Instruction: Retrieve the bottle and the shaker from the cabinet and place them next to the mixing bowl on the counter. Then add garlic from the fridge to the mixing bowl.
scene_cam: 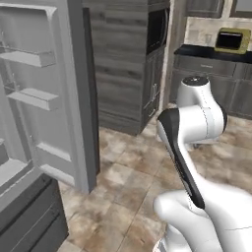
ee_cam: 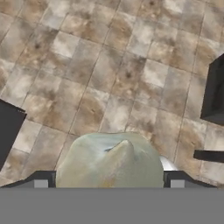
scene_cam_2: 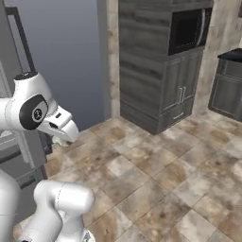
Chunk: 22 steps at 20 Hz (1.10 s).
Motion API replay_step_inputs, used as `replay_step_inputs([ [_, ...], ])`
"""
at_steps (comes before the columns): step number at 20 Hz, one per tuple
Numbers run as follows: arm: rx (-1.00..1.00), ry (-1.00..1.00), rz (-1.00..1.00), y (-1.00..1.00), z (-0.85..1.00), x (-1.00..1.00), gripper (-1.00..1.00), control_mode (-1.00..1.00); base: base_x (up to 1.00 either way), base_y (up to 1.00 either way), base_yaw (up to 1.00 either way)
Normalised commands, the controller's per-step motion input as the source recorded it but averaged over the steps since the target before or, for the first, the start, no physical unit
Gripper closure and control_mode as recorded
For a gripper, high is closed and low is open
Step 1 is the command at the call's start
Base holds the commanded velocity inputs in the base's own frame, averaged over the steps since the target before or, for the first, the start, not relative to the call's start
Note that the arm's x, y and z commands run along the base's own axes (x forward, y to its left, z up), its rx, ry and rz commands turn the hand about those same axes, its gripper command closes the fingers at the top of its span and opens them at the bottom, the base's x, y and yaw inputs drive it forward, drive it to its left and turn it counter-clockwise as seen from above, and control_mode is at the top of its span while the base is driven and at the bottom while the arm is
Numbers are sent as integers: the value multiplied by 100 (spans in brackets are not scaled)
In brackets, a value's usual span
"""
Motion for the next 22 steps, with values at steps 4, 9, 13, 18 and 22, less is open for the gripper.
replay_step_inputs([
  [4,0,0,0,0,0,0,100,100,0,-10,-59],
  [9,0,0,0,0,0,0,100,100,0,-5,-58],
  [13,0,0,0,0,0,0,100,100,0,-7,-60],
  [18,0,0,0,0,0,0,100,100,0,-13,-64],
  [22,0,0,0,0,0,0,100,100,1,-5,-62],
])
